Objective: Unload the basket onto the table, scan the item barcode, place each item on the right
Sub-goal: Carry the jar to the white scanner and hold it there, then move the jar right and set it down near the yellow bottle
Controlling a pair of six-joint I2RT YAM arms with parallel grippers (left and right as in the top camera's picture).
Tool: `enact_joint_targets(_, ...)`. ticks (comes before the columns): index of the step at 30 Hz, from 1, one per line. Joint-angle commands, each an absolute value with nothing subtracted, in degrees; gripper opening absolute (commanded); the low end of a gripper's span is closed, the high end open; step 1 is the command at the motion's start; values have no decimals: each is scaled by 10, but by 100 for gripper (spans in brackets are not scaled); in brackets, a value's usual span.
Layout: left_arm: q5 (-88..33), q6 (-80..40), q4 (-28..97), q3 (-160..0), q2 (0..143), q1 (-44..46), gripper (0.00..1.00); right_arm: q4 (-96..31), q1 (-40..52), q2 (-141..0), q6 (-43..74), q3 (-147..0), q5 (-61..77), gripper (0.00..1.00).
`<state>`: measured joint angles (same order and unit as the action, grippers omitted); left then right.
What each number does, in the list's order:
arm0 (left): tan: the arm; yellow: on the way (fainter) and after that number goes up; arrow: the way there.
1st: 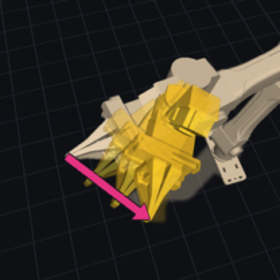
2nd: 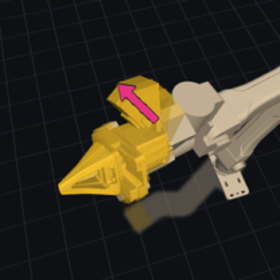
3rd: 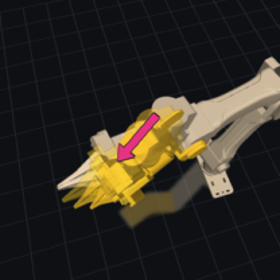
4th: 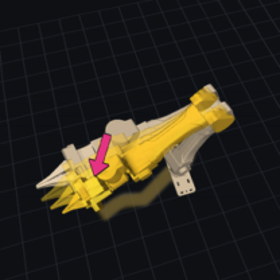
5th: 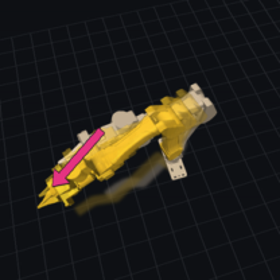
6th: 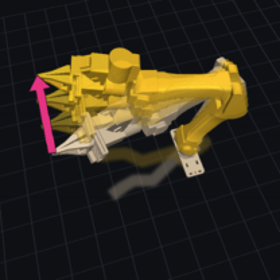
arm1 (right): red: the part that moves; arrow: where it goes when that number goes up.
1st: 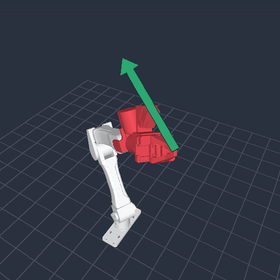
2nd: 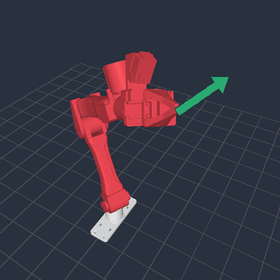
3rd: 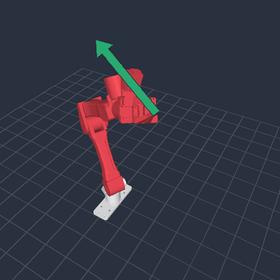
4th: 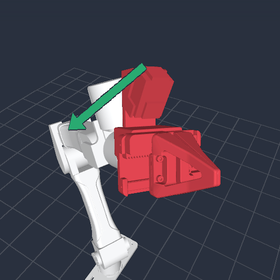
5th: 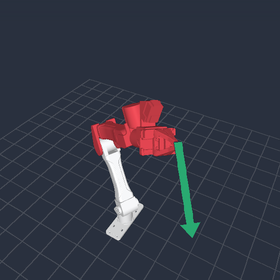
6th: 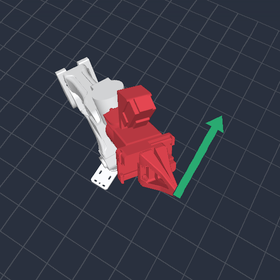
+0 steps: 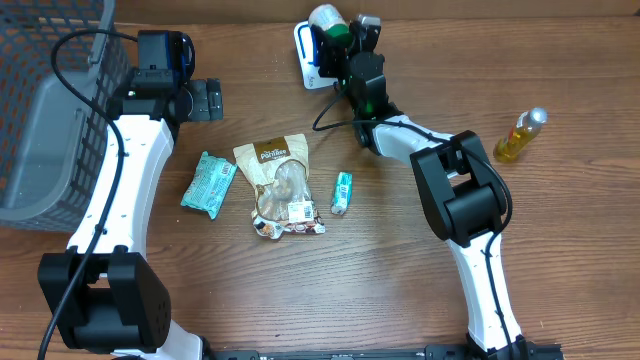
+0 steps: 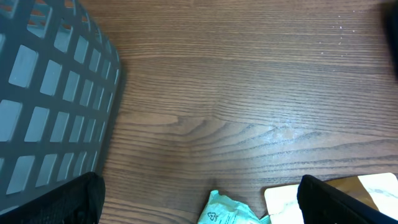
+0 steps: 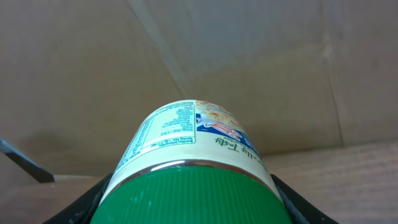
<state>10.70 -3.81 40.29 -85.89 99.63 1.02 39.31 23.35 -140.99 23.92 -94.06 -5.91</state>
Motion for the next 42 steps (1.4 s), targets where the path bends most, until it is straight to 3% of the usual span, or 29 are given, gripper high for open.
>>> enact_joint_targets(1,109,-25,401,-870,986,12,100,406,236,-1413,235,-960,-64,5)
enact_joint_targets(13,109,-25,401,-870,986,12,100,524,229,-1392,235,-960,-62,6)
enact_joint_targets(18,109,-25,401,-870,986,12,100,481,223,-1335,235,-960,-29,6)
enact_joint_targets(23,109,-25,401,-870,986,12,100,267,211,-1234,235,-960,-18,11)
enact_joint_targets(29,109,-25,401,-870,986,12,100,-79,186,-1114,235,-960,-12,13)
enact_joint_targets(36,109,-25,401,-870,986,12,100,-439,133,-1068,235,-960,-12,14)
enact_joint_targets(42,109,-25,401,-870,986,12,100,-595,93,-1071,235,-922,-15,22)
